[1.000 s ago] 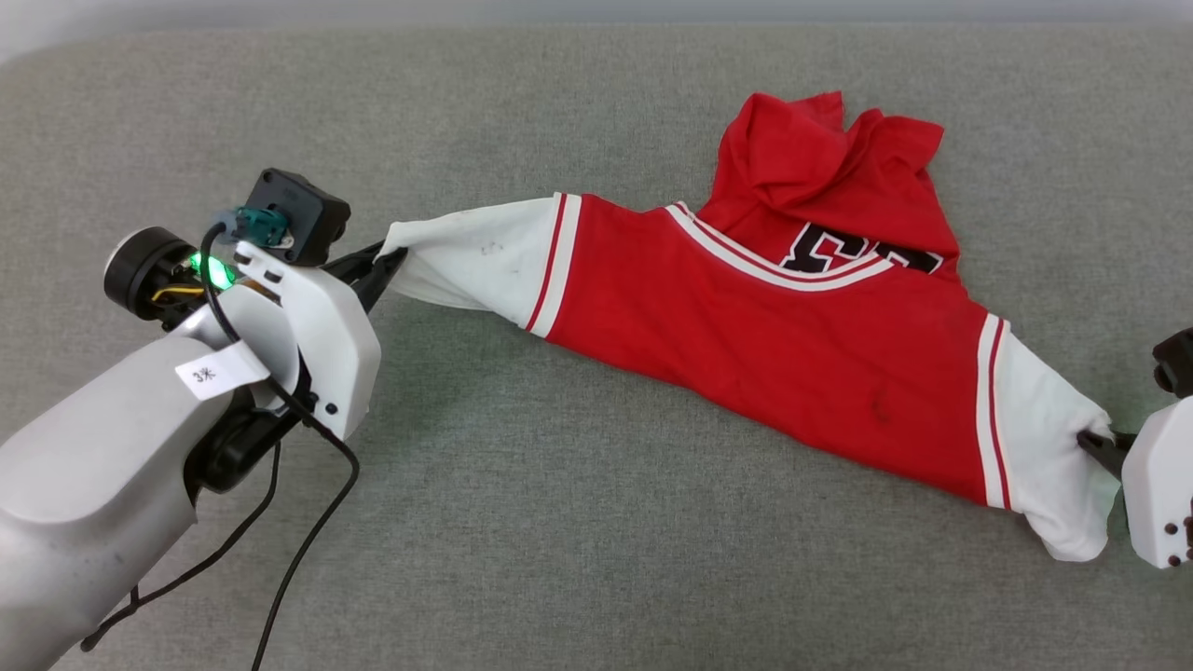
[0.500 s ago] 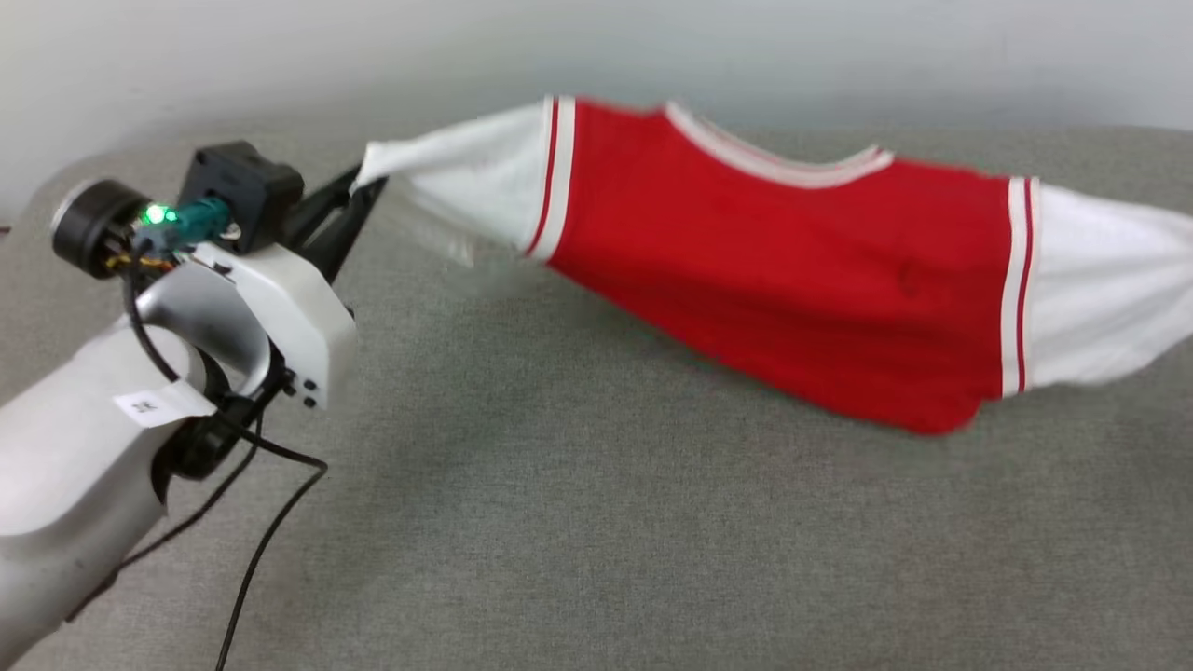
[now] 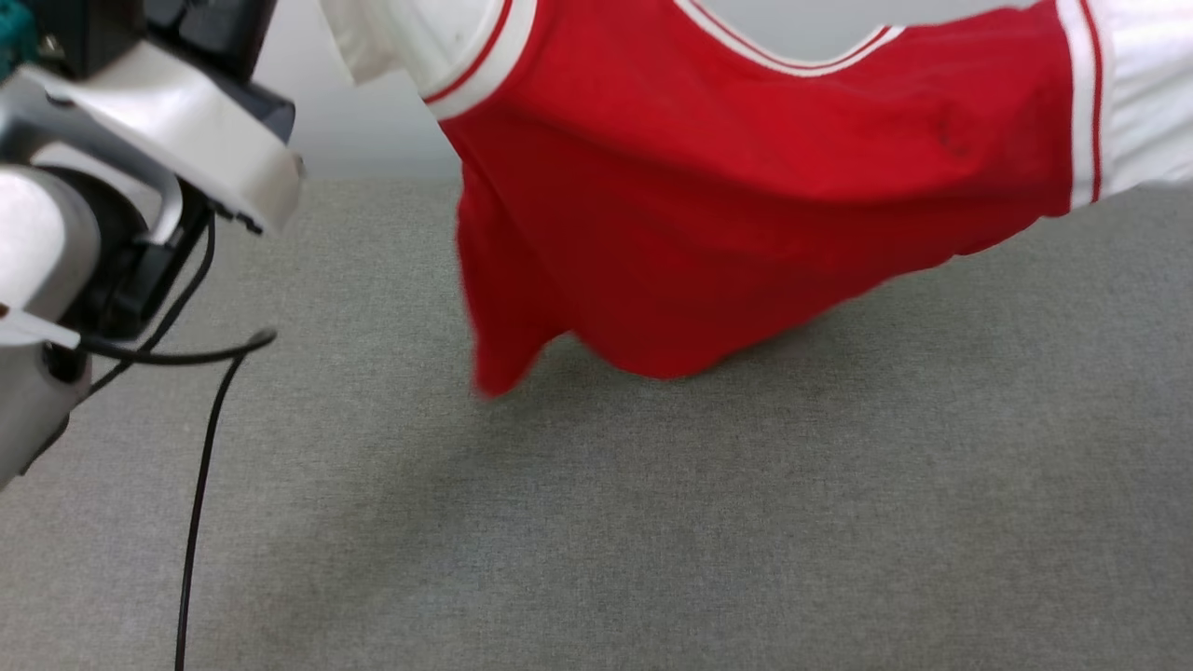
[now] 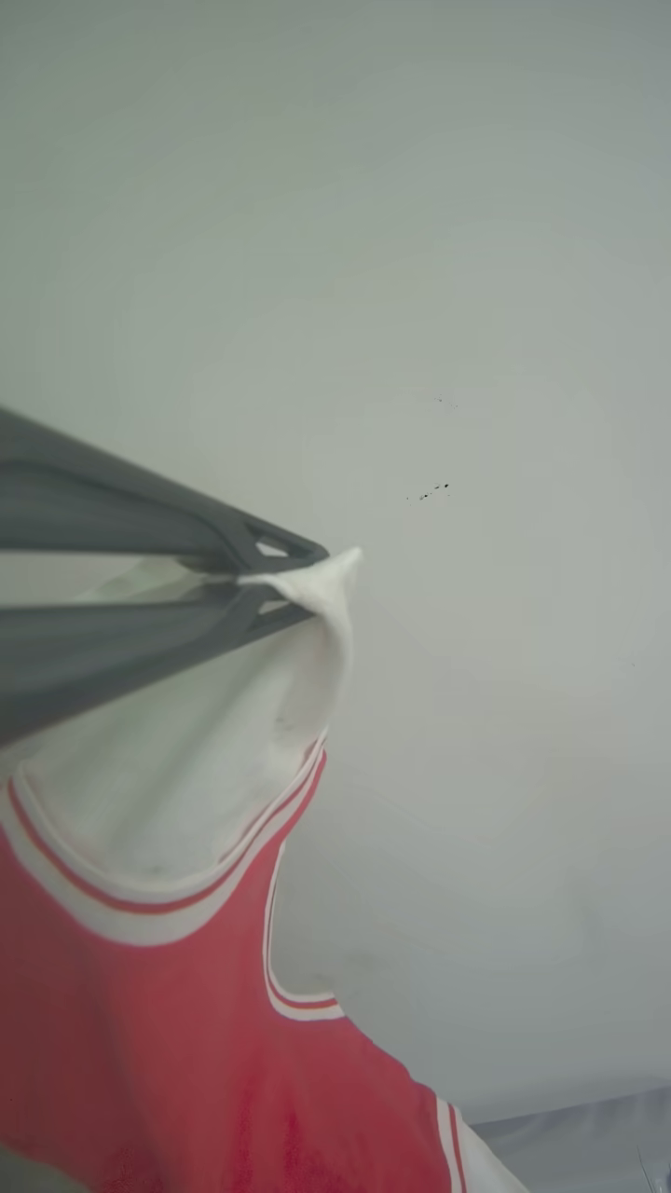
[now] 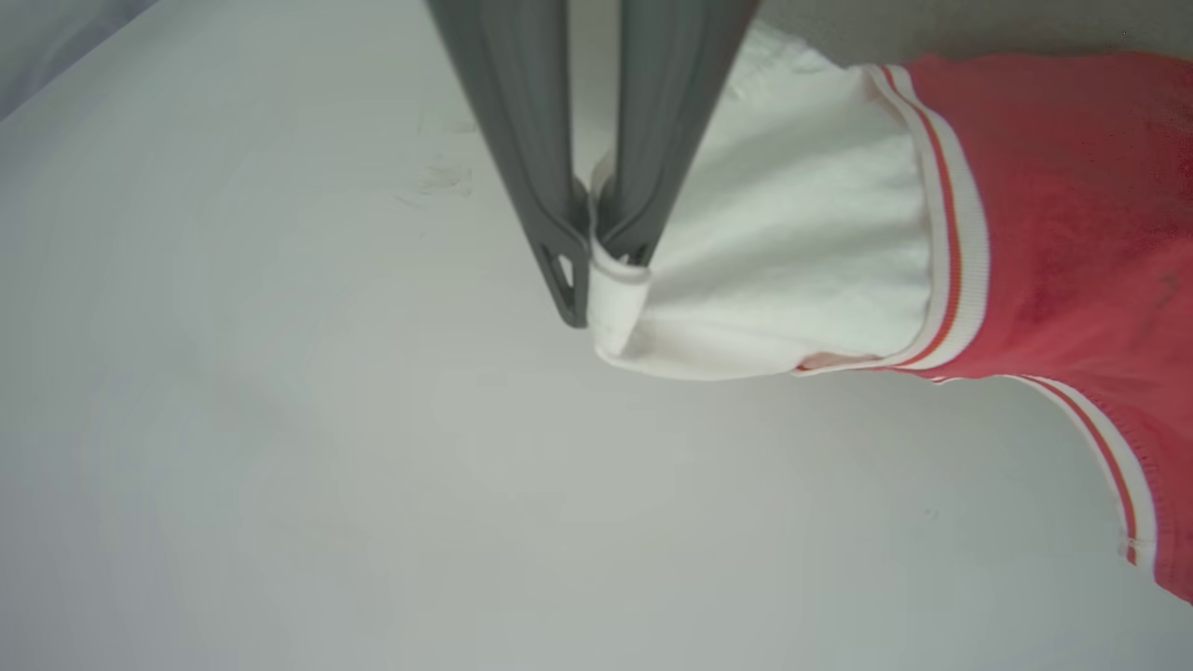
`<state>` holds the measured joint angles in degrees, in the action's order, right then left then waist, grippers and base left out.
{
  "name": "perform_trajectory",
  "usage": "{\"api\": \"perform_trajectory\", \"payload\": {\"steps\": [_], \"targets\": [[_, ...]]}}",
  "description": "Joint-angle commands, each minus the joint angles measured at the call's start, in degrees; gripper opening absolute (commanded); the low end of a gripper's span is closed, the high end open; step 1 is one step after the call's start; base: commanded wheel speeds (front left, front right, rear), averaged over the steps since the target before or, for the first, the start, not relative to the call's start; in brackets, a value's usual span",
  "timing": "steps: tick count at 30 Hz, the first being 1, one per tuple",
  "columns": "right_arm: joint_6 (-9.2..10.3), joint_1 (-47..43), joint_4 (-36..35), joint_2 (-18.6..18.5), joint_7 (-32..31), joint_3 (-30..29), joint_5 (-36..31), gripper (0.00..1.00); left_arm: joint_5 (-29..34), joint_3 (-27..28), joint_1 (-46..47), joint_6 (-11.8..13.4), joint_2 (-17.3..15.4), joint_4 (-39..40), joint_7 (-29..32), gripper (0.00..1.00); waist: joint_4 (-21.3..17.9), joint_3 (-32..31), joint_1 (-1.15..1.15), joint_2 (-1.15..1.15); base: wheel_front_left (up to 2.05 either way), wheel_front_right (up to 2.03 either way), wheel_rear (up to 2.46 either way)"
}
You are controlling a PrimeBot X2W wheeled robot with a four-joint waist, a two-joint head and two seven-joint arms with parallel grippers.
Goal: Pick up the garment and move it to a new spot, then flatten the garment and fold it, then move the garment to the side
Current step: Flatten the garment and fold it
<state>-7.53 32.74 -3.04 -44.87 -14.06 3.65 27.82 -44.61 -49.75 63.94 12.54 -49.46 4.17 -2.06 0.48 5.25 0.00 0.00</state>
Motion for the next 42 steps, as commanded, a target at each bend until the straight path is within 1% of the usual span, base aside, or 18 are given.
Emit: {"api": "perform_trajectory", "payload": {"steps": [1, 6, 11, 14, 17, 23, 26, 34, 39, 42], "targets": [[0.08, 1.86, -0.79, 0.40, -0.64, -0.32, -0.57, 0.00, 0.49, 0.21, 1.42, -0.15, 0.55, 0.16, 0.42, 0.00, -0.03, 0.05, 0.00, 0.00, 0.00, 0.00, 0.00], [0.08, 8.01, -1.81, 0.53, -2.50, 1.26, -1.03, 0.00, 1.18, 0.72, 6.21, -1.44, 2.30, -1.05, 1.42, 0.00, -0.07, 0.83, 0.00, 0.00, 0.00, 0.00, 0.00], [0.09, 16.00, 1.03, 0.43, -3.09, 4.55, -0.93, 0.00, 0.90, 1.20, 10.69, -3.49, 4.73, -4.50, 2.03, 0.00, -0.01, 2.78, 0.00, 0.00, 0.00, 0.00, 0.00], [0.08, 21.23, 3.78, 0.44, -3.41, 7.53, -1.18, 0.00, 0.94, 1.48, 13.62, -4.65, 6.59, -7.44, 1.85, 0.00, 0.11, 4.75, 0.00, 0.00, 0.00, 0.00, 0.00], [0.09, 27.50, 7.17, 0.22, -3.31, 10.95, -1.99, 0.00, 1.24, 1.83, 16.94, -5.72, 8.42, -10.79, 1.63, 0.00, 0.05, 7.24, 0.00, 0.00, 0.00, 0.00, 0.00], [0.09, 39.33, 15.07, 1.52, -1.67, 16.77, -3.49, 0.00, 1.98, 2.24, 23.95, -8.47, 12.46, -19.84, 0.63, 0.00, -0.05, 12.33, 0.00, 0.00, 0.00, 0.00, 0.00], [0.09, 45.43, 19.32, 2.40, -0.46, 19.31, -4.34, 0.00, 2.26, 2.79, 27.85, -9.83, 14.18, -24.62, -0.33, 0.00, -0.20, 14.74, 0.00, 0.00, 0.00, 0.00, 0.00], [0.09, 60.88, 31.59, 5.80, 4.27, 24.67, -7.10, 0.00, 4.28, 3.76, 38.09, -12.44, 17.58, -36.11, -3.65, 0.00, -0.77, 20.18, 0.00, 0.00, 0.00, 0.00, 0.00], [0.09, 67.01, 38.62, 8.09, 7.52, 27.43, -7.83, 0.00, 4.18, 4.16, 41.56, -14.04, 19.80, -42.84, -5.96, 0.00, -0.99, 23.17, 0.00, 0.00, 0.00, 0.00, 0.00], [0.09, 68.53, 41.78, 9.67, 9.38, 29.09, -7.35, 0.00, 4.14, 3.71, 41.55, -15.12, 20.93, -46.01, -7.61, 0.00, -1.10, 24.61, 0.00, 0.00, 0.00, 0.00, 0.00]]}}
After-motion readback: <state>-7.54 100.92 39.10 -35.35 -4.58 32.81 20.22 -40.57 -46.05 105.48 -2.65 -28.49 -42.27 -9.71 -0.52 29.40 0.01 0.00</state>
